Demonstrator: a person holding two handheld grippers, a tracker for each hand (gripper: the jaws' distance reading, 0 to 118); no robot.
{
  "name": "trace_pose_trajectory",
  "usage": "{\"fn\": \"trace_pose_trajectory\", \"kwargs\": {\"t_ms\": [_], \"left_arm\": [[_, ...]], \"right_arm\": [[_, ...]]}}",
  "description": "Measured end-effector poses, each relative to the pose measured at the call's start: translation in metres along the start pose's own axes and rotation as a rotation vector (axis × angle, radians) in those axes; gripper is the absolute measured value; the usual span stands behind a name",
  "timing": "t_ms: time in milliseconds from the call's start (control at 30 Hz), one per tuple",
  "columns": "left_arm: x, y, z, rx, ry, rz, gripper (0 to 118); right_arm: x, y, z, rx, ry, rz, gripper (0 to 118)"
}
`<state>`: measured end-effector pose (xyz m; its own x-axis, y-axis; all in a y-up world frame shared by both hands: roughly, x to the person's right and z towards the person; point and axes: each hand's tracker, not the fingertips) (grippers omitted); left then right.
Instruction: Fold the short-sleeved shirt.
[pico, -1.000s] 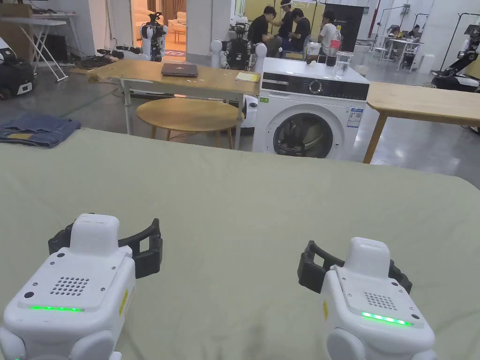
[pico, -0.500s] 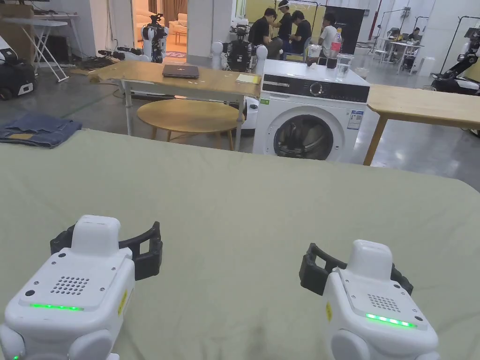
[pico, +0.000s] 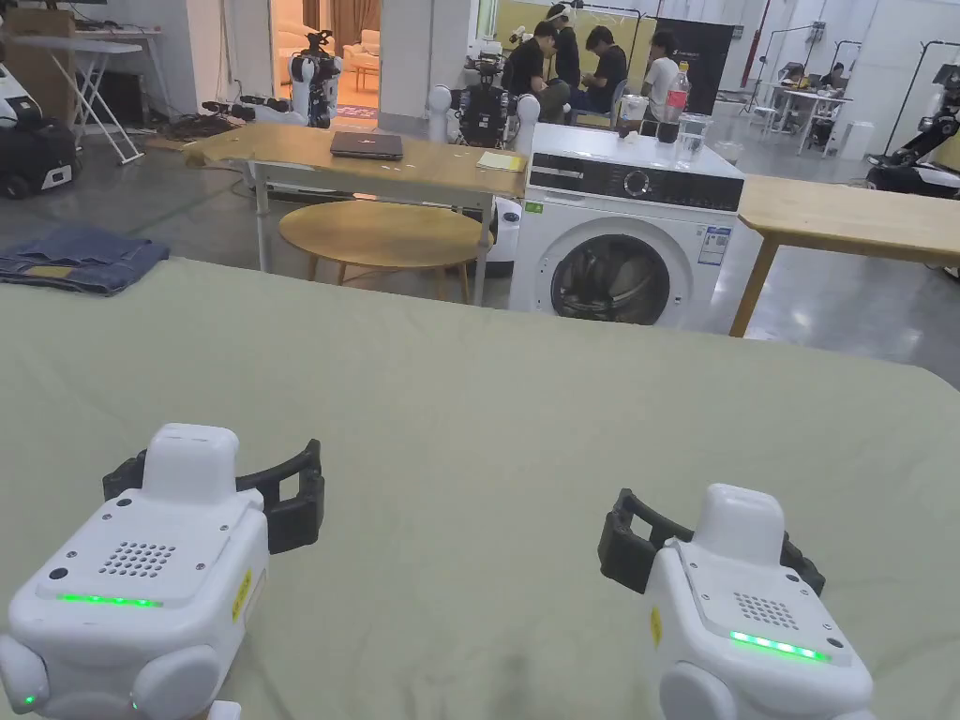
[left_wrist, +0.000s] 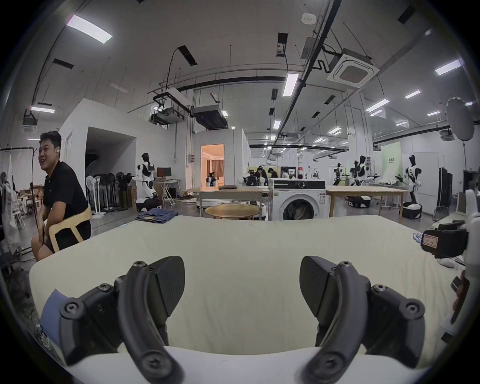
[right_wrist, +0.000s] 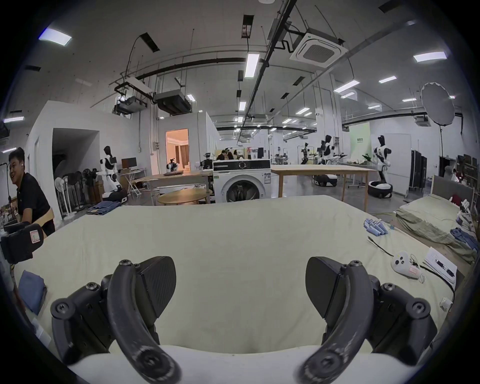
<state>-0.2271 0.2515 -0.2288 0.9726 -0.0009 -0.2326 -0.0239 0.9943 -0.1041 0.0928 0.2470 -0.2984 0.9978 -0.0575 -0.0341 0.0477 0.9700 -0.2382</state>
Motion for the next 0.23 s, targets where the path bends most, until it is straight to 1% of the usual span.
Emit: {"fn": "trace_pose_trajectory", "kwargs": {"t_ms": [67, 167, 233], "left_arm": [[0.0002, 0.0, 0.0, 0.001, -0.002, -0.007, 92], [0.0008, 0.0001, -0.0003, 0.0, -0.004, -0.02, 92], [0.0012, 0.0003, -0.0009, 0.0, -0.006, -0.023, 92]], "right_arm": [[0.0008, -0.0011, -0.0017, 0.001, -0.001, 0.004, 102], [0.0001, -0.0016, -0.0021, 0.01, -0.027, 0.03, 102], [0.0025, 0.0002, -0.0028, -0.001, -0.01, 0.016, 102]]}}
